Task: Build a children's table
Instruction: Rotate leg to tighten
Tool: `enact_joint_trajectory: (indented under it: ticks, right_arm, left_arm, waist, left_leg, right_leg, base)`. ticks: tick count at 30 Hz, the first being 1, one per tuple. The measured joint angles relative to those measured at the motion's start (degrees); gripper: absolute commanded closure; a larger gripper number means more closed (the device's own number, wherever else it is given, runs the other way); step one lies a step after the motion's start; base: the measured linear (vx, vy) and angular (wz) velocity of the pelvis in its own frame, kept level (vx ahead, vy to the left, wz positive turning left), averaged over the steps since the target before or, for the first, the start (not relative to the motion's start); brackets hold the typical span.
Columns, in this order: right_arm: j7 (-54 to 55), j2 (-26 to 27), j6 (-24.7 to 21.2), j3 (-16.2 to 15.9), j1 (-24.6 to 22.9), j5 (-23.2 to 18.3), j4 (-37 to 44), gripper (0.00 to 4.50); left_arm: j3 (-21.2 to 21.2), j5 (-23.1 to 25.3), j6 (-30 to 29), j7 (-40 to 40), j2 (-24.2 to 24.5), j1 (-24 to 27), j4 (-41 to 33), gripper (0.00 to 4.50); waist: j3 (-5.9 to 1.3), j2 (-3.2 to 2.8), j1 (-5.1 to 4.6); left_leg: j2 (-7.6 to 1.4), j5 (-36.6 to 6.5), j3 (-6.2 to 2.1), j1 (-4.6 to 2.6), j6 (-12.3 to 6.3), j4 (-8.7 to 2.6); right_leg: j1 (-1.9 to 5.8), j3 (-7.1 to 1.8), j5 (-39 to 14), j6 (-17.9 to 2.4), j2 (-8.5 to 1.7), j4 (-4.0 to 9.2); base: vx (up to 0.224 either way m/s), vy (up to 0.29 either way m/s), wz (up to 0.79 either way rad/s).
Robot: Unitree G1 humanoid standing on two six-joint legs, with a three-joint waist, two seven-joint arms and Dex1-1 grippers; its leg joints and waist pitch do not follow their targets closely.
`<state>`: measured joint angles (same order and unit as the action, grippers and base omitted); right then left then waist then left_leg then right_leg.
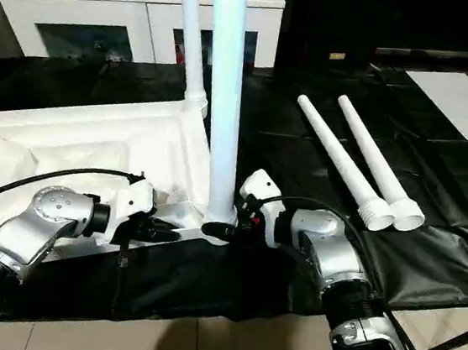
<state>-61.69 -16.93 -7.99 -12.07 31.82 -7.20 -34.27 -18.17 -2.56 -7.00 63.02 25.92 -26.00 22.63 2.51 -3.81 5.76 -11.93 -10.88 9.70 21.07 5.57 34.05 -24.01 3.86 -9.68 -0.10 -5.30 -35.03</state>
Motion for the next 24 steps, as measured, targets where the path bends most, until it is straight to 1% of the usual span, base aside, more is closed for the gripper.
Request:
enact_joint_trajectory:
  ticks: [2,6,8,12,13,15,16,18,21,22,23,24]
  right_arm:
    - [0.6,0.6,0.0,0.4,-0.2,0.0,0.0,1.76]
    - [12.5,5.0,-0.3,3.1,0.1,0.6,-2.5,1.76]
    - [19.9,7.2,-0.8,5.1,0.5,1.1,-3.6,1.76]
    - [39.3,12.3,-2.4,9.1,3.7,3.0,-7.7,1.76]
    - [42.7,13.1,-2.5,9.7,4.3,3.3,-8.5,1.76]
    - [51.6,15.8,-1.6,11.8,6.1,3.3,-11.5,1.76]
    - [54.1,16.5,-1.4,12.2,6.6,3.3,-12.3,1.77]
    - [57.2,17.0,-0.6,12.8,7.2,3.4,-13.5,1.77]
    - [58.2,17.3,0.0,13.1,7.2,3.5,-13.8,1.77]
    - [58.0,17.4,0.2,13.7,7.1,3.6,-13.8,1.77]
    - [57.8,17.4,0.5,13.9,7.1,3.6,-13.8,1.21]
    - [57.4,17.4,0.8,14.0,6.9,3.5,-13.7,1.07]
  left_arm:
    - [0.0,0.1,0.0,-0.2,0.0,0.0,0.0,4.5]
    - [0.3,3.3,0.2,-7.2,-2.7,-2.5,3.7,4.5]
    - [0.3,4.7,-0.2,-11.6,-5.5,-4.3,6.6,4.5]
    - [0.3,6.7,-3.2,-22.2,-12.5,-9.4,13.3,4.5]
    - [0.3,6.9,-3.6,-24.0,-13.8,-10.3,14.4,4.5]
    - [0.3,7.7,-3.7,-28.2,-17.3,-13.3,19.3,4.5]
    - [0.3,7.9,-3.6,-29.4,-18.5,-14.4,20.9,4.5]
    - [0.3,8.3,-2.9,-30.8,-20.0,-15.6,23.2,4.5]
    - [0.3,8.7,-1.8,-30.9,-20.4,-16.0,24.3,4.5]
    - [0.3,8.9,-1.2,-30.9,-20.4,-16.2,24.8,4.5]
    - [0.3,9.0,-0.9,-30.9,-20.4,-16.2,25.0,4.5]
    - [0.3,9.1,-0.6,-30.9,-20.4,-16.2,25.1,4.5]
  waist:
    - [0.0,0.0,-0.02]
    - [-0.02,0.06,-0.51]
    - [-0.04,0.13,-0.63]
    - [-0.05,0.17,-0.82]
    - [-0.05,0.17,-0.82]
    - [-0.06,0.15,-0.67]
    - [-0.06,0.15,-0.58]
    - [-0.1,0.1,-0.54]
    - [-0.19,-0.05,-0.55]
    - [-0.21,-0.09,-0.55]
    - [-0.21,-0.09,-0.56]
    - [-0.21,-0.09,-0.55]
  left_leg:
    - [0.0,0.0,0.0,0.0,0.0,0.01]
    - [0.01,0.0,-0.01,-0.07,0.02,0.04]
    - [0.03,0.0,-0.01,-0.15,0.04,0.06]
    - [0.08,0.1,-0.01,-0.2,0.09,0.08]
    - [0.09,0.1,0.0,-0.2,0.09,0.08]
    - [0.1,0.1,0.0,-0.21,0.09,0.05]
    - [0.11,0.1,0.0,-0.18,0.09,0.03]
    - [0.11,0.1,0.0,-0.18,0.08,0.03]
    - [0.11,0.1,-0.02,-0.14,0.07,0.03]
    - [0.11,0.1,-0.03,-0.11,0.07,0.02]
    - [0.1,0.1,-0.02,-0.1,0.06,0.02]
    - [0.1,0.2,-0.03,-0.08,0.06,0.01]
  right_leg:
    - [0.0,0.0,0.0,0.0,0.0,0.0]
    - [0.1,-0.02,0.1,-0.1,0.0,-0.08]
    - [0.18,-0.08,0.1,-0.1,0.0,-0.05]
    - [0.23,-0.17,0.1,0.0,0.0,0.03]
    - [0.22,-0.18,0.1,0.1,0.0,0.04]
    - [0.27,-0.19,0.1,0.2,-0.01,0.05]
    - [0.28,-0.19,0.1,0.2,-0.01,0.06]
    - [0.39,-0.22,0.1,0.2,-0.02,0.07]
    - [0.46,-0.21,0.1,0.2,-0.02,0.08]
    - [0.47,-0.21,0.1,0.2,-0.03,0.08]
    - [0.47,-0.2,0.1,0.2,-0.03,0.09]
    - [0.47,-0.19,0.1,0.2,-0.03,0.09]
  base:
    - [0.0,0.0,0.0]
    - [0.0,0.0,0.0]
    - [0.0,0.0,0.0]
    - [0.0,0.0,0.0]
    - [0.0,0.0,0.0]
    - [0.0,0.0,0.0]
    - [0.0,0.0,0.0]
    - [0.0,0.0,0.0]
    - [0.0,0.0,0.0]
    - [0.0,0.0,0.0]
    - [0.0,0.0,0.0]
    - [0.0,0.0,0.0]
